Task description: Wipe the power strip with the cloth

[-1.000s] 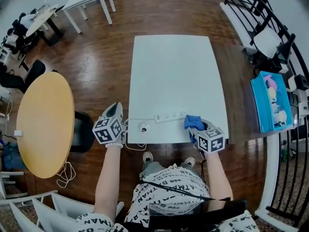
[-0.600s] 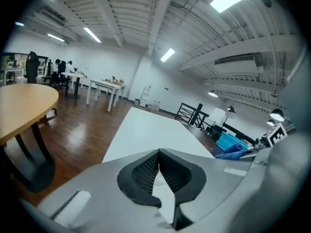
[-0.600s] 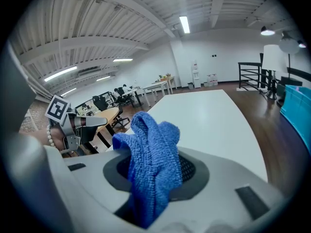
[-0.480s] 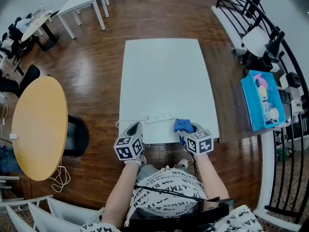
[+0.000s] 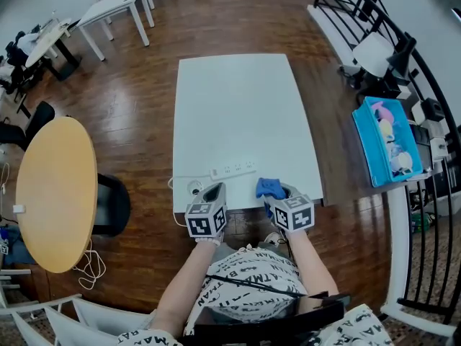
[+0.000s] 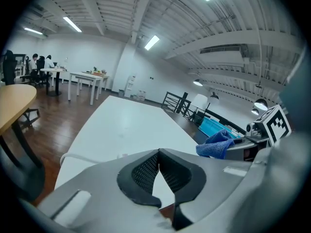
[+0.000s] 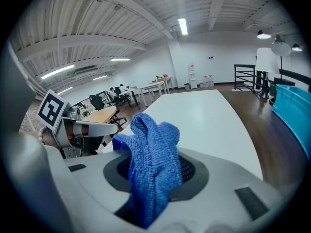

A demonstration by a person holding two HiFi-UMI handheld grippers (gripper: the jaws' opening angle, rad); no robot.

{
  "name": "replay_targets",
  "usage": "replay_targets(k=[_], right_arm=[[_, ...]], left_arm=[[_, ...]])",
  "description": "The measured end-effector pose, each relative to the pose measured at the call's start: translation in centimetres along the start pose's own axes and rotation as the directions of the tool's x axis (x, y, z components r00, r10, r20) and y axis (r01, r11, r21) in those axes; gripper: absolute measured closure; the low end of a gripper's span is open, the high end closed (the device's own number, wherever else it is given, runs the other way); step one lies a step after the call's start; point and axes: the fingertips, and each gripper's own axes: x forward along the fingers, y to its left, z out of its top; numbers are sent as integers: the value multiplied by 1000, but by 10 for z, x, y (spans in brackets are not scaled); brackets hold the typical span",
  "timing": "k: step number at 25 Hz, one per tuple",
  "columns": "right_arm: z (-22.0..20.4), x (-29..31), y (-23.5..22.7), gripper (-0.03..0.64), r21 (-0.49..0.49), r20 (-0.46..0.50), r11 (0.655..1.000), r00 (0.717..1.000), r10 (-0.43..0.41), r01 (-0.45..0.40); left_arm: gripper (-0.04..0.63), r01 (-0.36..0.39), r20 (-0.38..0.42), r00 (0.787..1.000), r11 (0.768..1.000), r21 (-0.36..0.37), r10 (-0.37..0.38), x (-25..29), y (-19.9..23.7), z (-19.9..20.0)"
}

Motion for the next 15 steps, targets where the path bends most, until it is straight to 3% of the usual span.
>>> replay_targets(k=[15], right_arm=[[3, 0, 0, 477, 8, 5, 1000, 1000, -27, 26]], left_arm=[[595, 3, -13, 1000, 1000, -1, -3, -2, 8, 0]])
